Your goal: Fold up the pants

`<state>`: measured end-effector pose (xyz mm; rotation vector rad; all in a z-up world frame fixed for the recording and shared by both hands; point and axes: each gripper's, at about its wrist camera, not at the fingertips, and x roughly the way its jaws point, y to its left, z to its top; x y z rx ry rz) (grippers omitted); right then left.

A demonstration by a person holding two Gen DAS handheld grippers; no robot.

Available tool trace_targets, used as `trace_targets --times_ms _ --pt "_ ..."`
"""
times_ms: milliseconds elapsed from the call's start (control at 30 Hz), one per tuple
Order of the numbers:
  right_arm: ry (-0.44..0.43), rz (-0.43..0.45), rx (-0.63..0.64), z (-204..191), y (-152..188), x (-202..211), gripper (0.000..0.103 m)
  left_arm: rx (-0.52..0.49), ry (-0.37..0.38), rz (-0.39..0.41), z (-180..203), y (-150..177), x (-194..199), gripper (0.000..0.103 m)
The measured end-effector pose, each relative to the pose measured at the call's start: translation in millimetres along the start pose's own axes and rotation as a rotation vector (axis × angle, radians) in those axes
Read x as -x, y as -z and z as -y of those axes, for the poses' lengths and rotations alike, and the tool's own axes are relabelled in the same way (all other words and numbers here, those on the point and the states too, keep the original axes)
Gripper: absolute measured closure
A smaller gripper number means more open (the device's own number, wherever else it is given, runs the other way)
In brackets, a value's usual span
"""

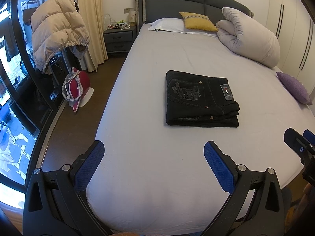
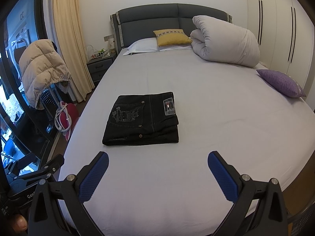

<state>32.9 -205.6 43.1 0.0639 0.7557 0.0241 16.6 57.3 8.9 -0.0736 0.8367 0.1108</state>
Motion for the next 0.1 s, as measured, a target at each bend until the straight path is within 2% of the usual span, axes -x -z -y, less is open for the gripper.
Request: trace_targets --times_ms 100 --pt "0.000 -0.002 -0.002 1.2 -0.1 -0.3 0.000 0.003 0.000 0.000 0.4 0.8 -0.3 0.000"
